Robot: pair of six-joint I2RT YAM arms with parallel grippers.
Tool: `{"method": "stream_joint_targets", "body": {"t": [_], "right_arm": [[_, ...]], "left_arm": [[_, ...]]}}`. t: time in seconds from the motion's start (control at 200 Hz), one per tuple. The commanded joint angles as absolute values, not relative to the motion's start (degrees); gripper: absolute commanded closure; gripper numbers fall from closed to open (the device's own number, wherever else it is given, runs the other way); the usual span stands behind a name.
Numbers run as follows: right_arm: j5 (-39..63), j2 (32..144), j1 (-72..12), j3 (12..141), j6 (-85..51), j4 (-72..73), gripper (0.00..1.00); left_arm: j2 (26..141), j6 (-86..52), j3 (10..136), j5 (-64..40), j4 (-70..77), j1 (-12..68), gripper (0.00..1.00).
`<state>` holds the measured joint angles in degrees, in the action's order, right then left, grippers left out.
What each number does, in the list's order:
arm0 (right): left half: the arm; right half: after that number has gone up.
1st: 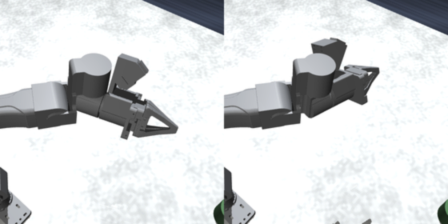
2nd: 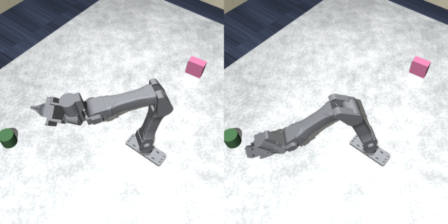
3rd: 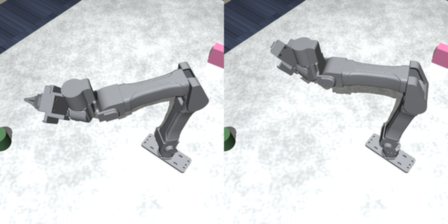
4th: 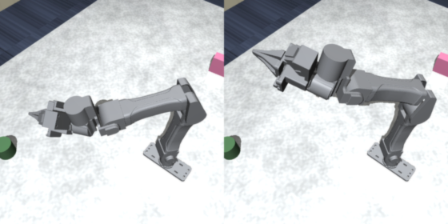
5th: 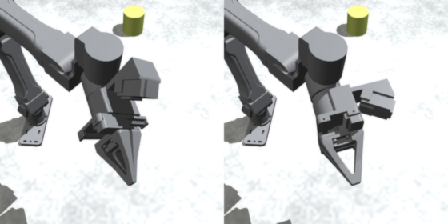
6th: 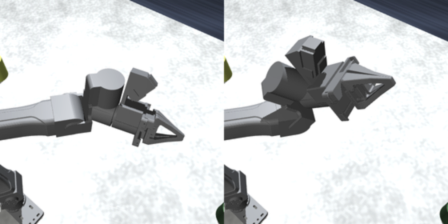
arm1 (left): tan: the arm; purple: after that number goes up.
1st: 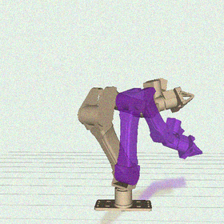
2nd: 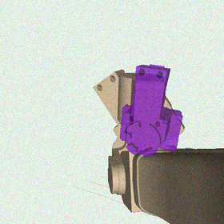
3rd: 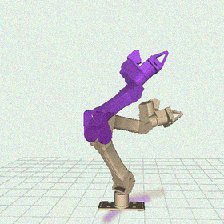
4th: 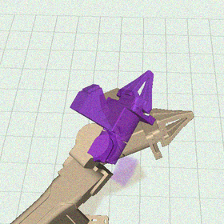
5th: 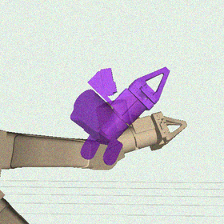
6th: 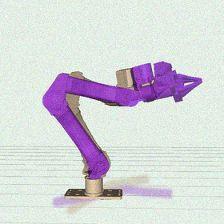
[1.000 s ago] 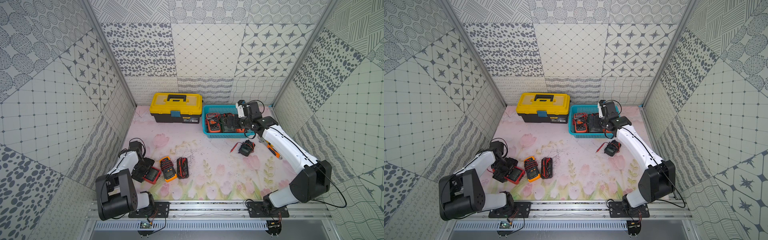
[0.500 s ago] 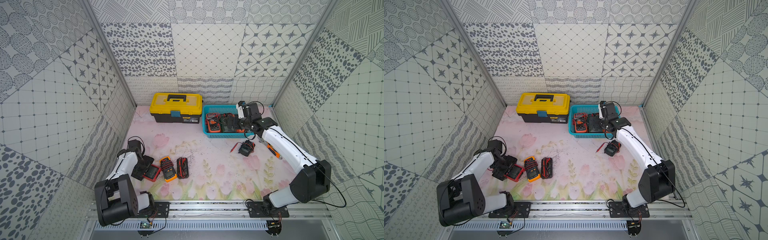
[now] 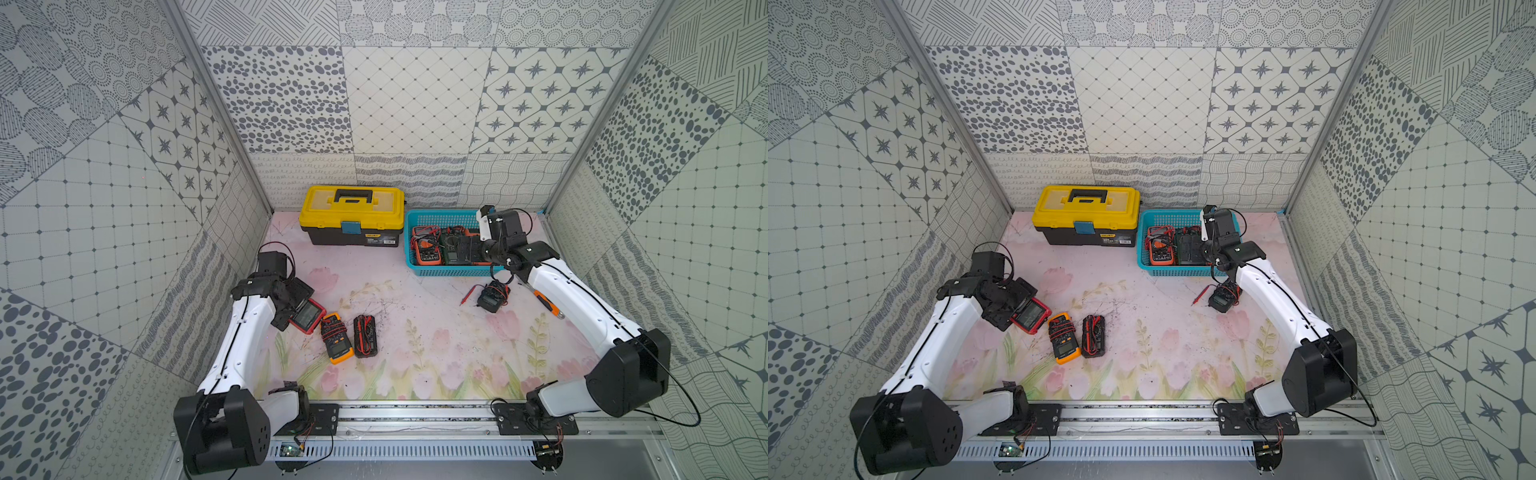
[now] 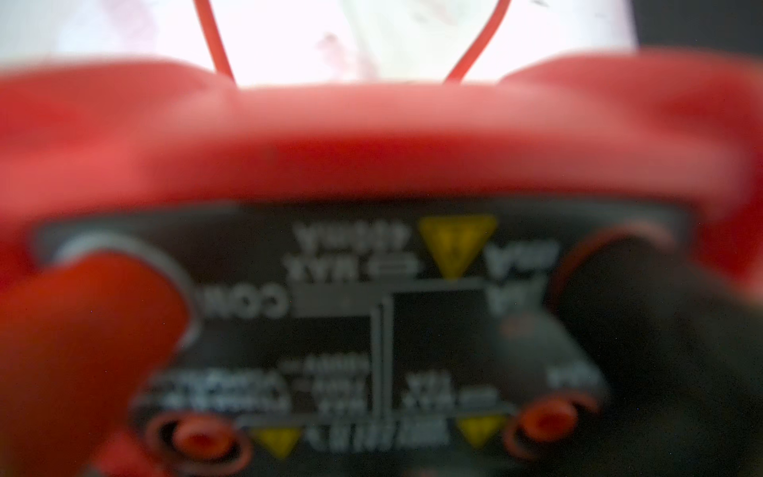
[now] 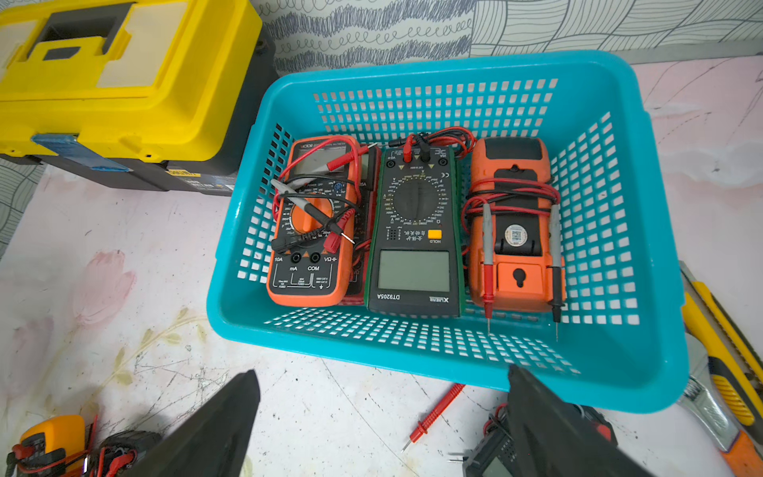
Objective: Put the multimeter into the basket
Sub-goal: Pick up the multimeter from the center of the board.
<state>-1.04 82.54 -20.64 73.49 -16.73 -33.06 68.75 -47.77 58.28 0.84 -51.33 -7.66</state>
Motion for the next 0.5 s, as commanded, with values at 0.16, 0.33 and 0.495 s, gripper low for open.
{"method": "stream_joint_targets", "body": {"t": [0.16,0.33,0.495], "right_arm": [[19.7,76.0,-19.2,63.9,-21.0,-20.4,0.12],[32.5,73.8,-21.3,55.9,-27.9,-5.7,0.21],[32.1,74.6,-29.5,52.8,-29.5,3.9,0.19]], "left_arm": [[77.7,-45.4,76.0,9.8,-52.4,13.8,1.0],[86.1,-43.1,85.6,12.8,-53.1,22.8,1.0],[92.6,-40.6,93.9,14.0,-54.1,28.7,1.0]]}}
